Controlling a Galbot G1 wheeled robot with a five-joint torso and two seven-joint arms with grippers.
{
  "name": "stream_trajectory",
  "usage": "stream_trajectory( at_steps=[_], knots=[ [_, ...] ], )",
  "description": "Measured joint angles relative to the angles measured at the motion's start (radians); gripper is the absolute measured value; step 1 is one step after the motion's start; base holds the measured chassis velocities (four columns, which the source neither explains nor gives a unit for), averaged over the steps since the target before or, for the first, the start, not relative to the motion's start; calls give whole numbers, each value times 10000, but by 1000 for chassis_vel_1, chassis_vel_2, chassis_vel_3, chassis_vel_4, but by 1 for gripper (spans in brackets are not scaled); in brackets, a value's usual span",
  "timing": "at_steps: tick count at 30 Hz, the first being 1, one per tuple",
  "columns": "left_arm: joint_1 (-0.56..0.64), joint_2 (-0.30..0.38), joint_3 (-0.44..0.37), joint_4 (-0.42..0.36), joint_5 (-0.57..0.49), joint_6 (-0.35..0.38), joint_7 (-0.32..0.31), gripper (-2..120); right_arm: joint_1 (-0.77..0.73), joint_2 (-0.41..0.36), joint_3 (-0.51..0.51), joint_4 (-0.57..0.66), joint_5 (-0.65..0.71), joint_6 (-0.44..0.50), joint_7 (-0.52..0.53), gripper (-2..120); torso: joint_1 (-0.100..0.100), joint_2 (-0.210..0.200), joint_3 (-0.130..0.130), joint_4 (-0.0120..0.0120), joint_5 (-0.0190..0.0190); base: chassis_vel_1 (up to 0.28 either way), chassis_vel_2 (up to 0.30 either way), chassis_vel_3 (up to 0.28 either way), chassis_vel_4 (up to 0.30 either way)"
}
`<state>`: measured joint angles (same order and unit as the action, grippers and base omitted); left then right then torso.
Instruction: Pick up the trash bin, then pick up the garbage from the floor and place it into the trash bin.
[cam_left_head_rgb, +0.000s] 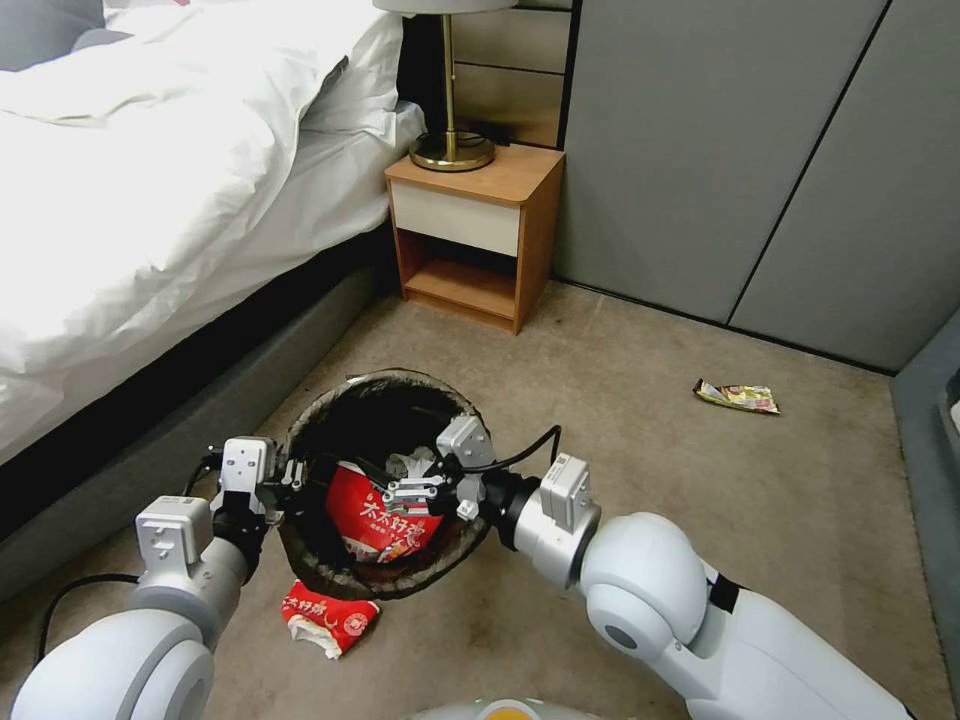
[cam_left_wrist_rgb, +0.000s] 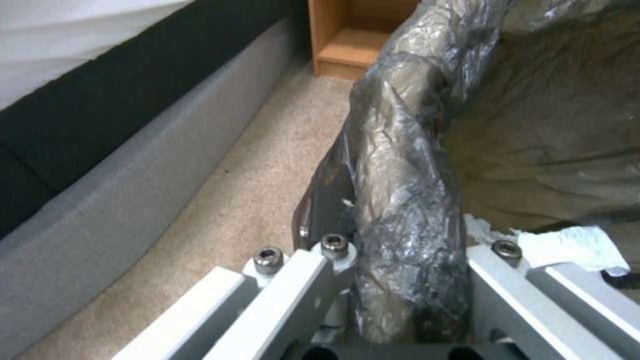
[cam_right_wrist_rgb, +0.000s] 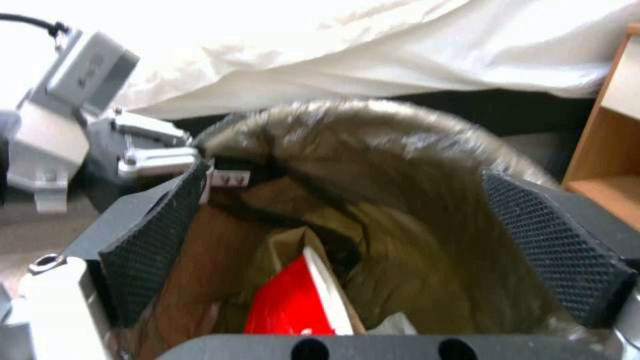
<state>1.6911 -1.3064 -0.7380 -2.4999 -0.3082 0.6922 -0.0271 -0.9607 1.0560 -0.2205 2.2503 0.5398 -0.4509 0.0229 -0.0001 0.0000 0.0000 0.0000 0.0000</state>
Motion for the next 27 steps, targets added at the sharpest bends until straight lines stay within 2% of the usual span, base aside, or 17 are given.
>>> stream_trajectory(
  at_steps=[3, 9, 14, 16, 18, 20, 21, 23, 27],
  knots=[
    [11, 4, -4, 0, 29, -9, 24, 1, 16, -49, 192, 115, 91, 6, 47, 100, 0, 0, 0, 0, 0, 0, 0, 0, 0],
    [50, 25, -59, 0, 156, -15, 109, 1, -154, -514, 1562, 614, 405, 513, 293, 100, 0, 0, 0, 0, 1, 0, 0, 0, 0],
    [58, 51, -83, 0, 199, -15, 142, 1, -541, -956, 2296, 840, 430, 976, 725, 100, 0, 0, 0, 0, 1, 0, 0, 0, 0],
    [61, 55, -91, 0, 273, -15, 200, 1, -1132, -1145, 3080, 1040, 429, 1186, 957, 100, 0, 0, 0, 0, -1, 0, 0, 0, 0],
    [61, 54, -93, 0, 296, -14, 210, 1, -1263, -1166, 3258, 1070, 412, 1234, 987, 100, 0, 0, 0, -1, 0, 0, 0, 0, 0],
    [64, 34, -117, 0, 374, -5, 233, 1, -1955, -1188, 4106, 1191, 264, 1377, 1195, 100, 0, 0, 0, 0, 1, 0, 0, 0, 0],
    [64, 34, -117, 0, 374, -5, 233, 1, -1955, -1188, 4106, 1191, 264, 1377, 1195, 100, 0, 0, 0, 0, 1, 0, 0, 0, 0],
    [63, 10, -145, 0, 378, 2, 239, 1, -2990, -999, 5391, 1337, 85, 1437, 1395, 100, 0, 0, 0, 1, 2, 0, 0, 0, 0],
    [49, 16, -163, 0, 348, 2, 242, 1, -3756, -821, 6167, 1451, -205, 1549, 1406, 100, 1, 0, 0, 0, 1, 0, 0, 0, 0]
  ],
)
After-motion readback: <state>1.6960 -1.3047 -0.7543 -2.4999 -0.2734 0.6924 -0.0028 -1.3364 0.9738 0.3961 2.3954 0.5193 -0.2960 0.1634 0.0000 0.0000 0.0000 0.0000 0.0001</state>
